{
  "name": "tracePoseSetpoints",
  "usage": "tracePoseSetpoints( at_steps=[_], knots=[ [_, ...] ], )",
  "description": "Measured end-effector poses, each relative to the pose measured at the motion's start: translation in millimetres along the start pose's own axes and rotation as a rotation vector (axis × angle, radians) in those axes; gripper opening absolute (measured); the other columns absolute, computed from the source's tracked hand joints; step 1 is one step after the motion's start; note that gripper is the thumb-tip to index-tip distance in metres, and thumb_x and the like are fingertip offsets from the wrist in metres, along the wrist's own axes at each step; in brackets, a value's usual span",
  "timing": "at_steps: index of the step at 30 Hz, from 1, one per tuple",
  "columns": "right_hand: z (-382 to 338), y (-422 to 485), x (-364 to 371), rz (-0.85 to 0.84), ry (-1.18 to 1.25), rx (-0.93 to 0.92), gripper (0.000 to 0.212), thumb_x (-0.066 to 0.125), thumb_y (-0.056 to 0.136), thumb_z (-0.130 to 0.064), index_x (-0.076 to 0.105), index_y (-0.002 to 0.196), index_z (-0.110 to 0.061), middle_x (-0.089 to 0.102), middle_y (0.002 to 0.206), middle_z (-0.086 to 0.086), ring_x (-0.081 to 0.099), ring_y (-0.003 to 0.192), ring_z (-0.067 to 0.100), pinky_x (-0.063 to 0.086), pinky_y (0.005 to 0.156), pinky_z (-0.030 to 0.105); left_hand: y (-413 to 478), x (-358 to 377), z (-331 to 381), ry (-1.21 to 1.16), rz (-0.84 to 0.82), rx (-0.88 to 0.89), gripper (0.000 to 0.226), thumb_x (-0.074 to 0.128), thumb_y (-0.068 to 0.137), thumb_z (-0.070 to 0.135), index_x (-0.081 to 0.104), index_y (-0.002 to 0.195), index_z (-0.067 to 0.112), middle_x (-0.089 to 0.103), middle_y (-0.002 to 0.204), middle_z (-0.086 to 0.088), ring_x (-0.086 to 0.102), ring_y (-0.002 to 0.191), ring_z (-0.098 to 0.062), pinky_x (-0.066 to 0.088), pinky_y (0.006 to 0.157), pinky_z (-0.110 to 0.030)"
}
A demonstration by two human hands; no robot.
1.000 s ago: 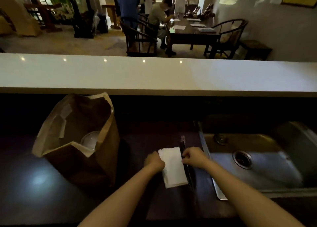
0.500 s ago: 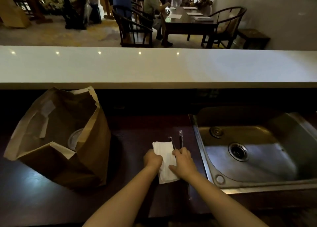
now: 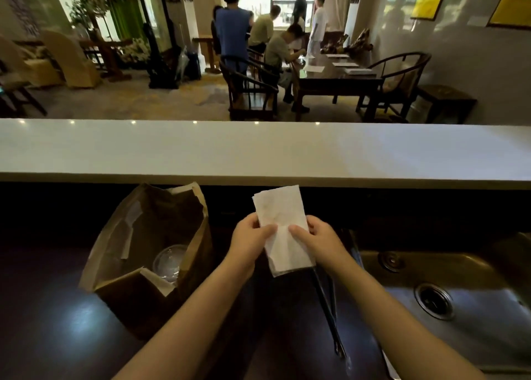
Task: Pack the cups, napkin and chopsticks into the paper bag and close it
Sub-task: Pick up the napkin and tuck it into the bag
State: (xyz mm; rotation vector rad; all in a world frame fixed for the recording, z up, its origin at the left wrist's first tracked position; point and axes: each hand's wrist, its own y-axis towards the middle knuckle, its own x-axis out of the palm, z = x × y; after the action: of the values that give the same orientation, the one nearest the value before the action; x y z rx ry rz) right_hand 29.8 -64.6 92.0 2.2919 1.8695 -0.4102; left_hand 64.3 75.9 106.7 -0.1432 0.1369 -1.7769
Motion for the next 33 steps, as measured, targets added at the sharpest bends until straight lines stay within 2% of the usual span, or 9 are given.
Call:
tracePoseSetpoints(
  at_steps=[6,9,11,13,18,23,27,29,33],
  knots=[
    [-89.6,7.6,22.4,0.025,0.160,-0.123,0.009,0.060,0.087,-0.020,0.058,0.085,-0.029,0.067,0.085,-0.010,0.066,0.066,-0.002,0.050,0.049,0.012,-17.3,-46.6,71.0,0.181,0.149,0.273,0.045,0.058,0.085,0.012,0.046,0.127,0.019,0.059,0.109,0.005,0.059,0.092,-0.007,0.050,0.071,-0.019],
    [-130.3,10.8,43.6,-0.020,0.149,-0.145,0.008,0.059,0.087,-0.022,0.059,0.084,-0.029,0.069,0.091,-0.005,0.067,0.078,0.007,0.057,0.061,0.021,-19.0,-88.8,99.9,0.421,0.302,0.426,0.052,0.060,0.084,0.020,0.041,0.133,0.023,0.057,0.099,0.012,0.056,0.082,0.003,0.043,0.058,-0.009],
    [-148.1,11.6,62.2,-0.062,0.114,-0.122,0.004,0.057,0.087,-0.021,0.059,0.087,-0.025,0.068,0.098,0.001,0.066,0.087,0.016,0.057,0.071,0.030,-22.6,-124.5,104.7,0.641,0.404,0.499,0.044,0.057,0.086,0.024,0.048,0.129,0.020,0.063,0.108,0.005,0.059,0.088,-0.004,0.046,0.070,-0.011],
    [-157.2,11.4,85.2,-0.112,0.027,-0.093,0.008,0.056,0.087,-0.019,0.059,0.094,-0.017,0.067,0.100,0.005,0.065,0.090,0.021,0.055,0.071,0.031,-28.0,-160.6,96.7,0.876,0.446,0.502,0.036,0.052,0.089,0.022,0.053,0.124,0.017,0.064,0.120,-0.003,0.059,0.106,-0.016,0.047,0.089,-0.027],
    [-154.4,24.0,150.8,-0.209,-0.287,-0.076,0.012,0.052,0.082,-0.015,0.059,0.085,-0.005,0.060,0.085,0.010,0.058,0.076,0.022,0.045,0.062,0.031,-45.7,-216.7,52.3,1.179,0.121,0.278,0.058,0.051,0.090,0.028,0.026,0.141,0.018,0.033,0.150,-0.002,0.022,0.141,-0.016,0.018,0.114,-0.029],
    [-126.1,42.3,212.6,-0.353,-0.589,0.028,0.023,0.050,0.083,-0.008,0.042,0.061,-0.014,0.045,0.064,0.001,0.044,0.055,0.014,0.031,0.044,0.020,-58.4,-231.1,38.6,1.103,-0.007,0.206,0.099,0.063,0.076,0.050,0.000,0.144,0.015,0.001,0.157,0.001,-0.010,0.139,-0.007,0.008,0.114,-0.024],
    [-96.2,47.6,244.3,-0.446,-0.668,0.134,0.006,0.054,0.087,-0.012,0.056,0.090,-0.007,0.050,0.077,0.003,0.050,0.075,0.019,0.040,0.055,0.022,-63.0,-240.2,33.2,1.087,-0.105,0.232,0.117,0.068,0.067,0.056,-0.012,0.142,0.016,-0.024,0.142,0.013,-0.026,0.130,-0.001,-0.004,0.107,-0.017],
    [-81.7,49.2,249.4,-0.465,-0.563,0.223,0.028,0.058,0.086,-0.016,0.055,0.112,-0.006,0.056,0.088,0.006,0.052,0.085,0.021,0.045,0.066,0.027,-65.3,-245.7,28.3,1.122,-0.129,0.237,0.122,0.067,0.064,0.061,-0.017,0.141,0.017,-0.029,0.138,0.015,-0.029,0.131,-0.001,-0.005,0.109,-0.018],
    [-54.5,43.8,244.3,-0.448,-0.428,0.315,0.040,0.061,0.086,-0.023,0.052,0.122,-0.009,0.061,0.116,0.013,0.060,0.101,0.026,0.053,0.077,0.034,-72.9,-251.5,21.0,1.151,-0.142,0.223,0.123,0.063,0.060,0.068,-0.029,0.129,0.026,-0.035,0.139,0.017,-0.035,0.130,0.001,-0.006,0.112,-0.020]
  ],
)
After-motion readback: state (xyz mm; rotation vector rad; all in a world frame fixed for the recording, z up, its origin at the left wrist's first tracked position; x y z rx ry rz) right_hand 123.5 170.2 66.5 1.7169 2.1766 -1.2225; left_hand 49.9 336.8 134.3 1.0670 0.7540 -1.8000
